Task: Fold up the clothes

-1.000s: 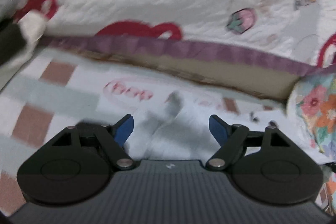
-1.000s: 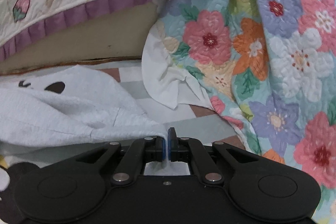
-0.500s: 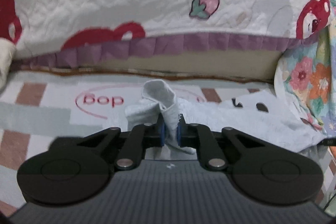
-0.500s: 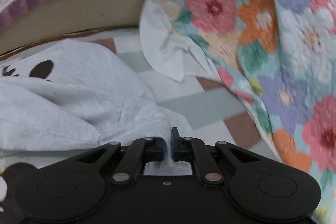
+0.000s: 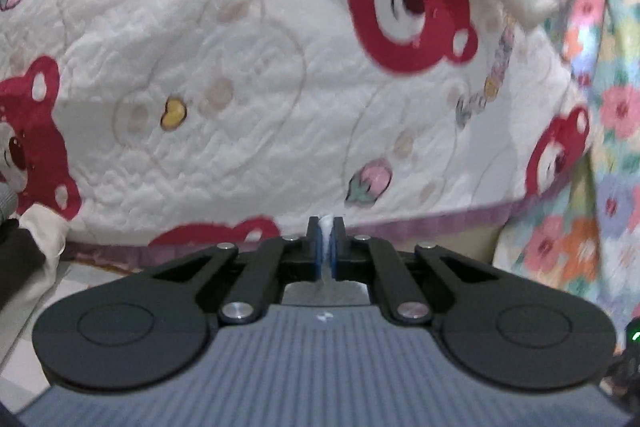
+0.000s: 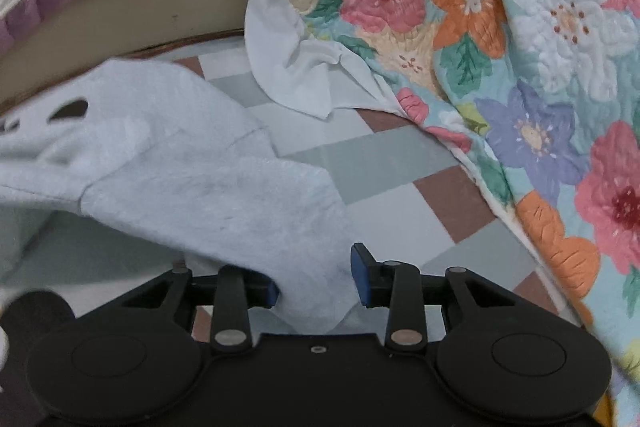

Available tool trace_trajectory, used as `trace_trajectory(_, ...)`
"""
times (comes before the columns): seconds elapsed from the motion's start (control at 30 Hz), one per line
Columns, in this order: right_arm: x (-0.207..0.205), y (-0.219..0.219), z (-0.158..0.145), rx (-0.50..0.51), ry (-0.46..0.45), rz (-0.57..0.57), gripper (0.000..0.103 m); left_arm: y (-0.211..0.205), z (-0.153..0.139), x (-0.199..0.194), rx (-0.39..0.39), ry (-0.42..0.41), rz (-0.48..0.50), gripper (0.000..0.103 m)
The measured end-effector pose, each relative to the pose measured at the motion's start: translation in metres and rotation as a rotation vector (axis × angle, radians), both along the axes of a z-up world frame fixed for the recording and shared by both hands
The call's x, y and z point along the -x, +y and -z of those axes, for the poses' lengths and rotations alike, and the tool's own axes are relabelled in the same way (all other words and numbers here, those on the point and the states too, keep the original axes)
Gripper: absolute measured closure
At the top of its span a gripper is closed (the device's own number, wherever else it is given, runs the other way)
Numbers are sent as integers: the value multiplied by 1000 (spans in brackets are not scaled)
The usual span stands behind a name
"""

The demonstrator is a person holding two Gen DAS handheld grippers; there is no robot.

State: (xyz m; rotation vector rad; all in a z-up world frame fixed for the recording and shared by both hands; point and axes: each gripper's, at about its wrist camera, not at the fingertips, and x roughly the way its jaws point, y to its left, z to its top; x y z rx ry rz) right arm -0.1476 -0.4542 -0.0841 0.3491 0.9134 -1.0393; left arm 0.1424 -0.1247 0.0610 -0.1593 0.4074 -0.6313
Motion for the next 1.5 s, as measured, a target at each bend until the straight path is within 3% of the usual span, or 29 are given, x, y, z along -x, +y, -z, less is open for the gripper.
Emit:
trace_trajectory(0.07,-1,3,0,40,16,-40,70,5,17,-16,39,137,3,100)
trace_trajectory(0.1,-1,6,-2,72,16,-66,80,8,26,-23,70,212,10,100)
trace_trajectory(0.13,-2,7,-6,97,11,-84,98,10,33,-29,96,264,15,100)
trace_trajectory(0.2,-4,8,-15,148,5,-100,98,17,47,-41,181,364,50,100)
trace_trajectory(0.3,-9,10,-31,250,14,-105,100,36,79,-60,435,607,121,100)
trace_trajectory(0.37,-8,10,-45,336,-2,-76,100,44,85,-64,487,660,131,100)
trace_trajectory(0.47,-1,-4,-74,408,-100,27,100,49,76,-60,441,600,139,100)
trace_trajectory(0.57,-5,-19,-81,417,-100,29,100,46,82,-63,391,645,145,99)
trace_trajectory(0.67,-7,-22,-67,387,-86,16,99,35,100,-64,287,714,138,97)
trace_trajectory(0.73,-3,-16,-52,353,-85,13,99,27,111,-65,167,767,164,85)
trace_trajectory(0.77,-1,-14,-45,337,-82,11,99,19,116,-63,52,791,181,61)
trace_trajectory(0.8,1,-12,-38,324,-67,13,99,9,120,-60,-71,788,191,56)
trace_trajectory(0.83,3,-11,-31,311,-52,14,99,4,120,-57,-142,753,182,57)
trace_trajectory(0.87,5,-9,-24,298,-37,15,99,4,121,-55,-153,737,171,57)
trace_trajectory(1.0,15,-10,-10,260,-29,34,99,11,123,-56,-36,762,208,56)
trace_trajectory(1.13,15,-12,-7,250,-23,23,98,12,125,-52,-108,749,204,55)
trace_trajectory(1.23,13,-14,-7,244,-37,26,98,18,132,-44,-80,794,202,55)
trace_trajectory(1.27,13,-15,-6,244,-43,31,98,19,133,-39,-76,789,213,59)
trace_trajectory(1.3,12,-16,-5,244,-49,38,98,19,131,-32,-75,756,246,73)
trace_trajectory(1.37,10,-17,2,228,-55,65,98,14,118,-17,-81,613,360,102)
trace_trajectory(1.5,5,-17,13,216,-69,88,97,4,99,-1,-124,463,384,102)
